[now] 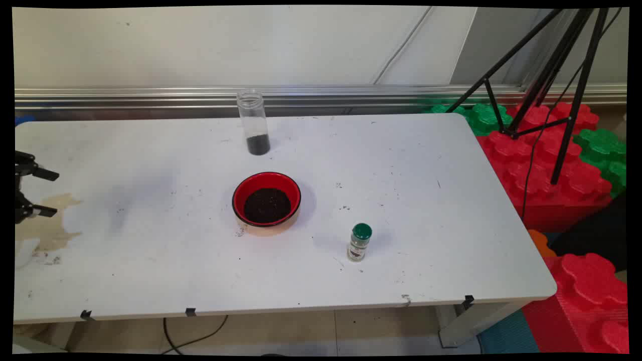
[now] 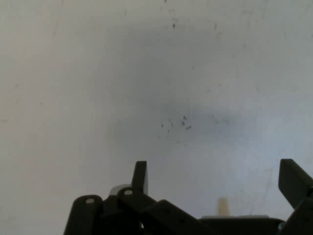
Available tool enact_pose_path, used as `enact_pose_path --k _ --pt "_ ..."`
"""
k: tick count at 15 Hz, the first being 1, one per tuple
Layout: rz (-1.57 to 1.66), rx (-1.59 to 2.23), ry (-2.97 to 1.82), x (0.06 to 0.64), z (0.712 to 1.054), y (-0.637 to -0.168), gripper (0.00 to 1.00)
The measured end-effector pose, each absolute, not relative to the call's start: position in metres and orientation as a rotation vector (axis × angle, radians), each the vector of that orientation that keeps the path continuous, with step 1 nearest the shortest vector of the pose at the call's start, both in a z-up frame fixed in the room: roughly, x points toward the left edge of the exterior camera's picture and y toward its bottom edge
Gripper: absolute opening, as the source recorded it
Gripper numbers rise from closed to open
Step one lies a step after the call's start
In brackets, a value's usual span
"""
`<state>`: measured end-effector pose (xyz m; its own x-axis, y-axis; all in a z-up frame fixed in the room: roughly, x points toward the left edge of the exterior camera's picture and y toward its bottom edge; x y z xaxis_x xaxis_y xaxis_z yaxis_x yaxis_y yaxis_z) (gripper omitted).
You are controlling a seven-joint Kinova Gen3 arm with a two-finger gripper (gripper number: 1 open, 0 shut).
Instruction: Pick up the black seasoning powder from the table
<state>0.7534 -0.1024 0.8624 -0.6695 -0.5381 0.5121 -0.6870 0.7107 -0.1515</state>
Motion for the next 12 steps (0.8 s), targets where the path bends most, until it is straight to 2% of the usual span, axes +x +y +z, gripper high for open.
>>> enact_pose_path --k 12 --pt "0.513 1.092 -2.382 0.71 0.86 -0.14 1.0"
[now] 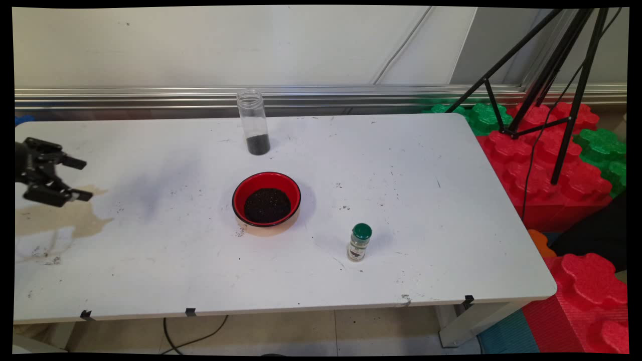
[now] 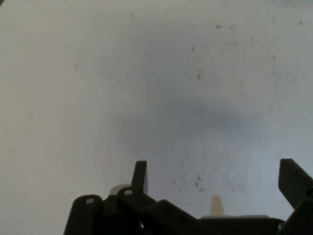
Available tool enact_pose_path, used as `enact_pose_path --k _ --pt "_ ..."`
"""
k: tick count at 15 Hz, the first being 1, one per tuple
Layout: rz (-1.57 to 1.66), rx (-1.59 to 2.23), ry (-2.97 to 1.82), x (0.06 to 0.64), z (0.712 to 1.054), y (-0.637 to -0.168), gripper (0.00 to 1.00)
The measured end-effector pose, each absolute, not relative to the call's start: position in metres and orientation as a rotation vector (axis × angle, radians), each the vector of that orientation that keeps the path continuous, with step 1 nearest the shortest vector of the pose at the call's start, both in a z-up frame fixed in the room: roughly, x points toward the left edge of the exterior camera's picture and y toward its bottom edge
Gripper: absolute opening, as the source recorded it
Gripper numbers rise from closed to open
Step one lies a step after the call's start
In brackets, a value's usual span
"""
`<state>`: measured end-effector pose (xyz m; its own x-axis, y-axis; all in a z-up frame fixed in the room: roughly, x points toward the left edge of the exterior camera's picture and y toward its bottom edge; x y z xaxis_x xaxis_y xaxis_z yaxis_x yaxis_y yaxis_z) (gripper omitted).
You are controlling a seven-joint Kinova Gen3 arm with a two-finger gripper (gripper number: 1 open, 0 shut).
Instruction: Pick up the black seasoning powder from the table
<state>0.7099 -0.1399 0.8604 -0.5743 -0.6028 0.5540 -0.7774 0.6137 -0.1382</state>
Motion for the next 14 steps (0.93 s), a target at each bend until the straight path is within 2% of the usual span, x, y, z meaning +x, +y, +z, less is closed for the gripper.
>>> enact_pose_path --k 14 --pt "0.6 1.14 -2.228 0.653 0.83 -0.222 1.0"
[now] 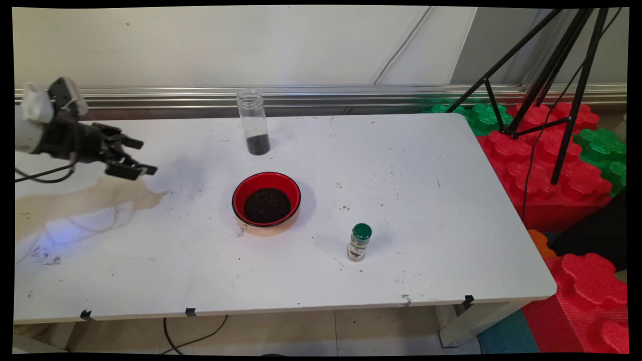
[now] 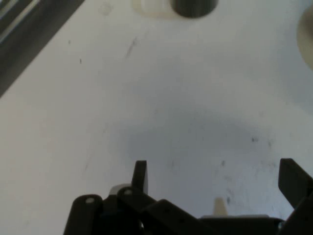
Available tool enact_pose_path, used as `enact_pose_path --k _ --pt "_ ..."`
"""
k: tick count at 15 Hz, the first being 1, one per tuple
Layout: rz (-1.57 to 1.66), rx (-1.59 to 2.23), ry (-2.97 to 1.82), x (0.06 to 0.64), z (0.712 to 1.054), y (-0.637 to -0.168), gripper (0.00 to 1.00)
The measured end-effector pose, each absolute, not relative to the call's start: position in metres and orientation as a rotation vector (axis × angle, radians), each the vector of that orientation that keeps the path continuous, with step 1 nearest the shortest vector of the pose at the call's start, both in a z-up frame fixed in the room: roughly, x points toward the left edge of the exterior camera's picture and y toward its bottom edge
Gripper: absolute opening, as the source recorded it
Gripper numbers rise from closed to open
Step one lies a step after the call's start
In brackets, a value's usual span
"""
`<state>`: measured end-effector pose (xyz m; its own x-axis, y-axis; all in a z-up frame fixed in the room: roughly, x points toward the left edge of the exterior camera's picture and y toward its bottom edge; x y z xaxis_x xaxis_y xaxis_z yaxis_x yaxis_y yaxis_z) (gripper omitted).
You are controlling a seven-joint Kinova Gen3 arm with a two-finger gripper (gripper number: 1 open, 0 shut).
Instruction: Pick up the black seasoning powder from the table
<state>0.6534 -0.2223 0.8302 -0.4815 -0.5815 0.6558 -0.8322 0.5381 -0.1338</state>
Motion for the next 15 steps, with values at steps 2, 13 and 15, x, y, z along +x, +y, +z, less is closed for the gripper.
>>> enact_pose_path --k 2,13,15 --pt "0.617 1.118 -2.21 0.646 0.824 -0.239 1.0" --pt "0.663 0.918 -2.141 0.624 0.783 -0.325 1.0" --pt "0.659 0.877 -2.129 0.621 0.772 -0.339 1.0"
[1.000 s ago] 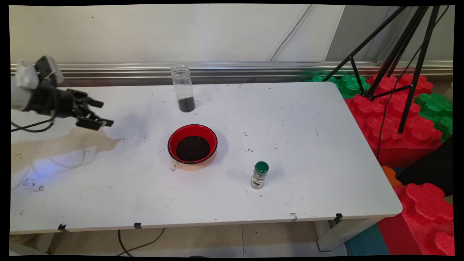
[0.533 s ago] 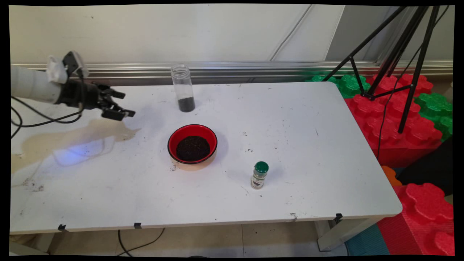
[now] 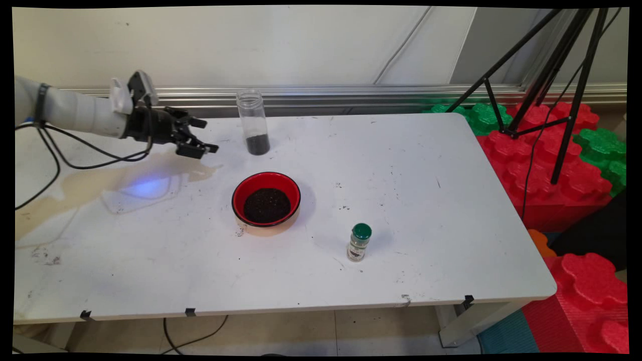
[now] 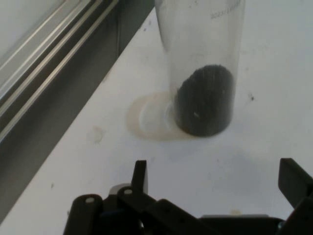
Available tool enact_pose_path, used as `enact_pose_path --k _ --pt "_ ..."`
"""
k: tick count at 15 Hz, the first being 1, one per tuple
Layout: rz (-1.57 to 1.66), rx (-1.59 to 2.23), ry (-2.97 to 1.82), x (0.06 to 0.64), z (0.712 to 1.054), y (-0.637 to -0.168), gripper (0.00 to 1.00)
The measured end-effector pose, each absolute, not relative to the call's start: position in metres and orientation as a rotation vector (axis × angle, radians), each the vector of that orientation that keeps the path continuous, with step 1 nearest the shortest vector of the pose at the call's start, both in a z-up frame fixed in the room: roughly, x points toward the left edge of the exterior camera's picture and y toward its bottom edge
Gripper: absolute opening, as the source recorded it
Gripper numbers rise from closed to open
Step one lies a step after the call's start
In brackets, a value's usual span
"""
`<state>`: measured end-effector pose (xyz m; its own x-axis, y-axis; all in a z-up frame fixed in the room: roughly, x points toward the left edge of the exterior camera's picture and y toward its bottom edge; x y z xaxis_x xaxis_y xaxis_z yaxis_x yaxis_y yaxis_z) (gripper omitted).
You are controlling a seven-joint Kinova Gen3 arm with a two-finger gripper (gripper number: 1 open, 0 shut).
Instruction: Pick up the black seasoning powder from the table
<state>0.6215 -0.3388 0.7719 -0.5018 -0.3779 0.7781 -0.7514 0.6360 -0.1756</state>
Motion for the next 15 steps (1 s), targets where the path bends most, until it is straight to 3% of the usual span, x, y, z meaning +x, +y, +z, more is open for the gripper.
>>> enact_pose_path --k 15 --pt "0.562 0.667 -2.043 0.625 0.708 -0.404 1.0"
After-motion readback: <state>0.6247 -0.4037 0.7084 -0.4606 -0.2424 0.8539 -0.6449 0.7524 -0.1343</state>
